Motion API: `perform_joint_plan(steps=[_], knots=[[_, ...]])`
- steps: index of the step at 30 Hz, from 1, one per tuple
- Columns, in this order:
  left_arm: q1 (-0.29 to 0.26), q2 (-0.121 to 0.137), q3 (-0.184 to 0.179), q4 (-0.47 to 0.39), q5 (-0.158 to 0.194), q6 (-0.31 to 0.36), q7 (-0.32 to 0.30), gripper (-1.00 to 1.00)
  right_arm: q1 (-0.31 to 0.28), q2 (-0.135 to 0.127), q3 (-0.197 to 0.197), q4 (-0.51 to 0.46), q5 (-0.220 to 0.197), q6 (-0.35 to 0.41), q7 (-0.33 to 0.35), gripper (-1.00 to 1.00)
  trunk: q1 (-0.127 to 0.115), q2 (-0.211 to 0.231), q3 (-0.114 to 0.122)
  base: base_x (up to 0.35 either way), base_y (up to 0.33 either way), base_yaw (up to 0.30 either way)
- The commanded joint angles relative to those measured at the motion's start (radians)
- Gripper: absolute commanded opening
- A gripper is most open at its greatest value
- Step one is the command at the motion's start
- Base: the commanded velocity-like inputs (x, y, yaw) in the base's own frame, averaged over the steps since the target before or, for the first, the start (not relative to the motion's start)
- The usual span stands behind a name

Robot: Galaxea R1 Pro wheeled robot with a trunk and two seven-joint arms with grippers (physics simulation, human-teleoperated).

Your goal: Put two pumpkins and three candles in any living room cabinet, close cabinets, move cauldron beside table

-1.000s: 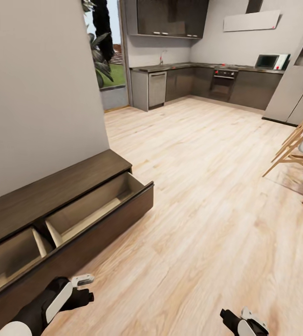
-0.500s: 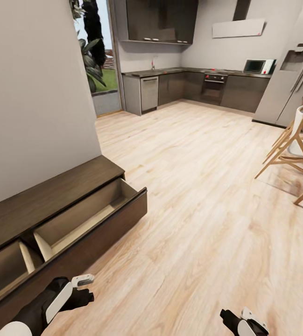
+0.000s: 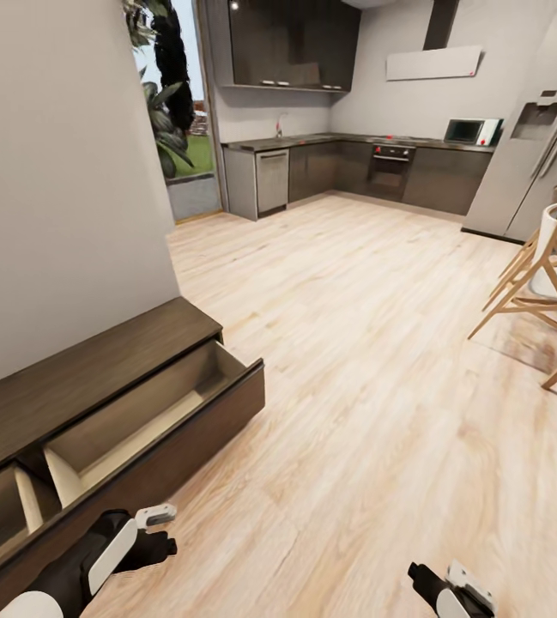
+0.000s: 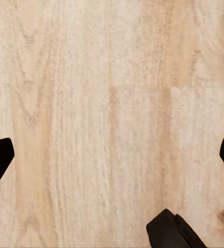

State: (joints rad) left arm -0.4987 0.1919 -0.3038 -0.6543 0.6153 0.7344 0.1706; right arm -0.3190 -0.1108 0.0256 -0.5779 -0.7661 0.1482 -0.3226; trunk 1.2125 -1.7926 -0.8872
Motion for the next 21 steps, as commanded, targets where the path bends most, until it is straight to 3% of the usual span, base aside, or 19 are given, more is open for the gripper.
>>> perform_joint_plan(steps=[1, 9, 16, 21], knots=[[-0.001, 0.001, -0.006, -0.001, 0.011, 0.002, 0.009, 1.0, 0.0, -0.001, 0.002, -0.002, -0.004, 0.001, -0.006, 1.0, 0.0, 0.0, 0.0, 0.221, -0.027, 0.0], [0.0, 0.002, -0.006, -0.002, 0.011, 0.002, 0.008, 1.0, 0.0, -0.001, 0.002, 0.0, -0.01, -0.005, 0.0, 1.0, 0.0, 0.0, 0.003, 0.123, -0.006, -0.04], [-0.001, 0.006, -0.006, -0.002, 0.011, 0.003, 0.006, 1.0, 0.0, -0.001, 0.002, 0.001, -0.012, -0.005, 0.0, 1.0, 0.0, 0.0, 0.008, -0.007, 0.0, -0.238], [-0.001, 0.008, -0.006, -0.003, 0.011, 0.003, 0.006, 1.0, 0.0, -0.001, 0.002, 0.001, -0.012, -0.005, 0.0, 1.0, 0.0, 0.0, 0.009, -0.161, 0.09, -0.276]])
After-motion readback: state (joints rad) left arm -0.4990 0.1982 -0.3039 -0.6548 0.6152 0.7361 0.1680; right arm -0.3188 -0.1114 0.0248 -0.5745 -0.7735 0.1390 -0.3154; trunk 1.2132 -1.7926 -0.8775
